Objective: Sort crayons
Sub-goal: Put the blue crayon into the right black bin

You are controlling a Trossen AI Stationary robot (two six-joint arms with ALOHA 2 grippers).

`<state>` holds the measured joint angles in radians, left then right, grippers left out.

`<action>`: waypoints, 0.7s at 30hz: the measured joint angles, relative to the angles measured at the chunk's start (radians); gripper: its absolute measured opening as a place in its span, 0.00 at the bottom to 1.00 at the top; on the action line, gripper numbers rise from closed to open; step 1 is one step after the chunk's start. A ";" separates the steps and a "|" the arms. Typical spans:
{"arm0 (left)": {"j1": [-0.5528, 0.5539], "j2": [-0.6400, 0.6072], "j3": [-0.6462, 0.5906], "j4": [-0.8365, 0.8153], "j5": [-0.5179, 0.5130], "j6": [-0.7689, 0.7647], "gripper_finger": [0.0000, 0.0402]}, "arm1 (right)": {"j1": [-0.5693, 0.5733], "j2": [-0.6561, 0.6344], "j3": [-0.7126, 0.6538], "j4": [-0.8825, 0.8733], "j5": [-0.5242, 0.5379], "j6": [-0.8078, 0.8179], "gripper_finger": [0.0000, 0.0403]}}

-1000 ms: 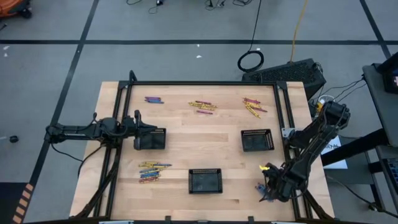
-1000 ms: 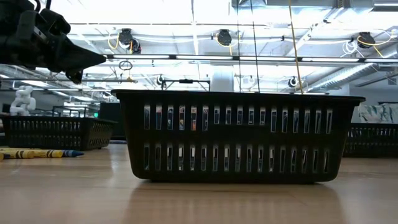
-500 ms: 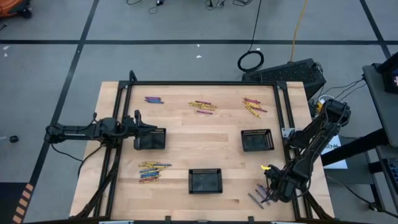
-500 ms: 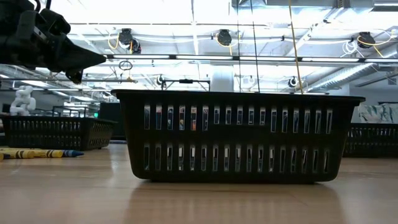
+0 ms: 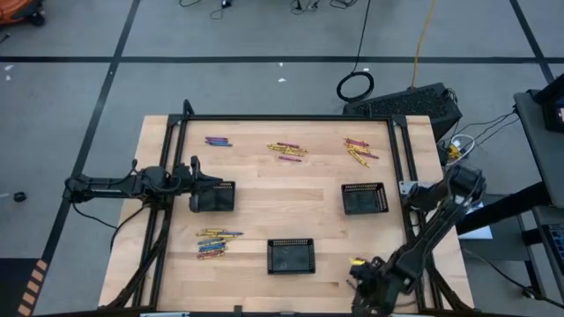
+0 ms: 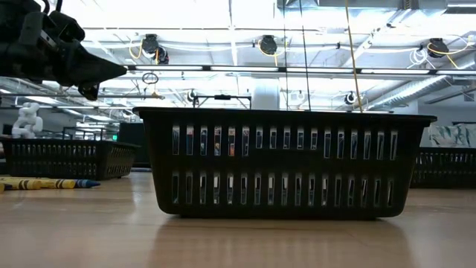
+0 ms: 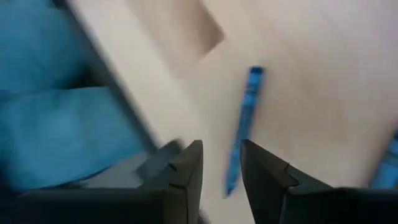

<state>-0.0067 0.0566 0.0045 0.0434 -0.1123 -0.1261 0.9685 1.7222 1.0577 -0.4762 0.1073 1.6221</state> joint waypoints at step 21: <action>0.000 0.000 0.000 0.000 0.000 0.000 0.00 | -0.007 0.186 0.245 -0.213 -0.004 -0.019 0.46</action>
<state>-0.0067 0.0566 0.0044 0.0433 -0.1120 -0.1261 0.9615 1.9079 1.3025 -0.6894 0.1036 1.6028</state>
